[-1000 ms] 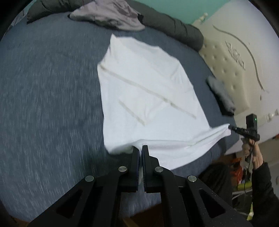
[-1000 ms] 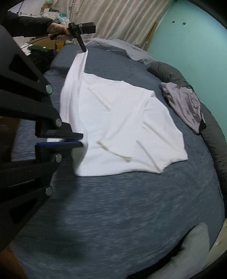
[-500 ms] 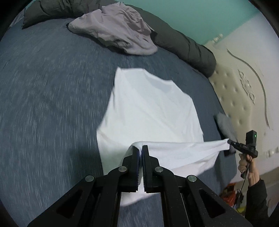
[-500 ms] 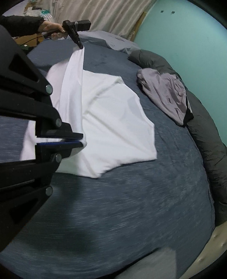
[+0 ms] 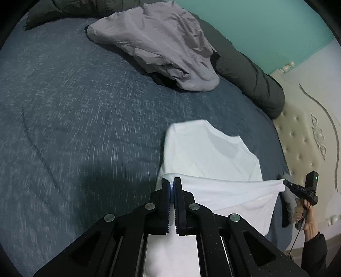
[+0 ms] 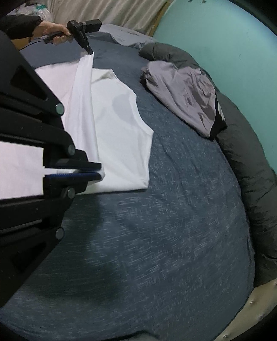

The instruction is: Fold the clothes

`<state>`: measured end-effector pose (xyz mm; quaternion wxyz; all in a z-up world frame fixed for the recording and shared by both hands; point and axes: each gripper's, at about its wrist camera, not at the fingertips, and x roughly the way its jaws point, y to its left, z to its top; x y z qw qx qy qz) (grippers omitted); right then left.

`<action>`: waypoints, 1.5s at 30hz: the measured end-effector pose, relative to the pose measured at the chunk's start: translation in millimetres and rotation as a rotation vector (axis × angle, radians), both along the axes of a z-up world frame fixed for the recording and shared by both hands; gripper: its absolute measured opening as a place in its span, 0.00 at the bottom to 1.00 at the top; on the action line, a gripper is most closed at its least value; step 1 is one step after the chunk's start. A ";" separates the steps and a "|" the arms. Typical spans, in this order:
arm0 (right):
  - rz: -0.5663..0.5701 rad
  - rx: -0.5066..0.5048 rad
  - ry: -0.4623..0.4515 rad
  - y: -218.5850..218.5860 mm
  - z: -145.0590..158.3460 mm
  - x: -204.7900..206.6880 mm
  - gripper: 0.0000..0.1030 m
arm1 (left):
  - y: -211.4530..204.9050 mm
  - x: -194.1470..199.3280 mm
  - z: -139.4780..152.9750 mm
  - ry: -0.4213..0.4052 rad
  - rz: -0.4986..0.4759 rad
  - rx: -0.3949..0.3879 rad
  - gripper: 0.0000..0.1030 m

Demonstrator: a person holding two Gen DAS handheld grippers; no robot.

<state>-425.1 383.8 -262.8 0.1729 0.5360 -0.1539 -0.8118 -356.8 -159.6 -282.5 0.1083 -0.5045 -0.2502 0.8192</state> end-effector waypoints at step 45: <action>0.086 0.387 0.239 -59.0 -61.6 -35.3 0.22 | 31.5 -49.1 -51.5 0.112 -0.061 -0.401 0.38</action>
